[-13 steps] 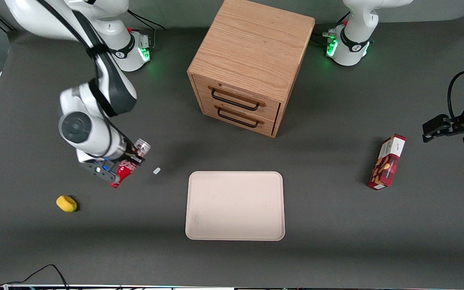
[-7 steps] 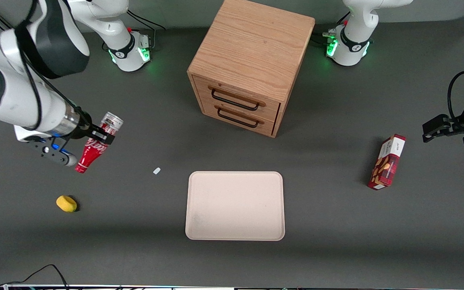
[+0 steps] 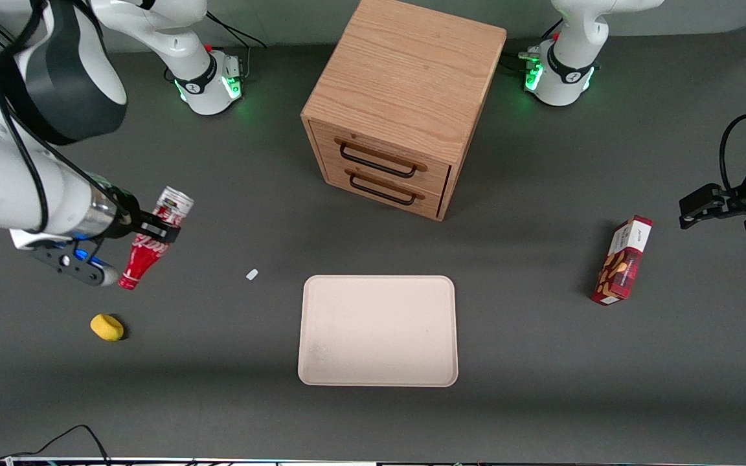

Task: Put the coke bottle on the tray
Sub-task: 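Lift the held bottle and carry it toward the cream tray, then move the bottle over the tray's rim and lower it onto the tray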

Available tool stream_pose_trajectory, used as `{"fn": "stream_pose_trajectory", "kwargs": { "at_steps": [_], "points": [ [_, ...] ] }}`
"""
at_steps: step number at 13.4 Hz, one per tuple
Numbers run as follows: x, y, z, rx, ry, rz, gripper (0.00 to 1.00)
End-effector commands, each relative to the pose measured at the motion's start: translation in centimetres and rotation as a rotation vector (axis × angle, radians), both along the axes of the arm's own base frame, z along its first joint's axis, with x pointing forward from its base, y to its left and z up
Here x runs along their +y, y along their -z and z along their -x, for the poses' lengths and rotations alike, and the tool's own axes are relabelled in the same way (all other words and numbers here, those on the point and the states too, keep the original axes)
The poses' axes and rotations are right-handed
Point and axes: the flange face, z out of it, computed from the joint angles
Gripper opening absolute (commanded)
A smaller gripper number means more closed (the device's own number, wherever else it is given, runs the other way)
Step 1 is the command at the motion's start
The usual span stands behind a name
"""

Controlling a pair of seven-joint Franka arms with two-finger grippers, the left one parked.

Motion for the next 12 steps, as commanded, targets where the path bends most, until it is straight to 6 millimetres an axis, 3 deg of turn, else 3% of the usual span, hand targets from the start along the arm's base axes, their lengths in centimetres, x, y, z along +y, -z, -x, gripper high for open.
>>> {"fn": "stream_pose_trajectory", "kwargs": {
  "at_steps": [1, 6, 9, 10, 12],
  "points": [
    [4.5, 1.0, -2.1, 0.003, -0.059, -0.037, 0.0],
    [15.6, 8.8, -4.4, -0.131, -0.157, 0.013, 0.0],
    [18.2, 15.4, -6.4, -0.204, -0.198, -0.03, 0.0],
    [20.3, 17.2, -6.2, -0.231, -0.257, -0.038, 0.0],
    [21.2, 21.1, -6.3, -0.216, -0.36, -0.044, 0.0]
  ]
}}
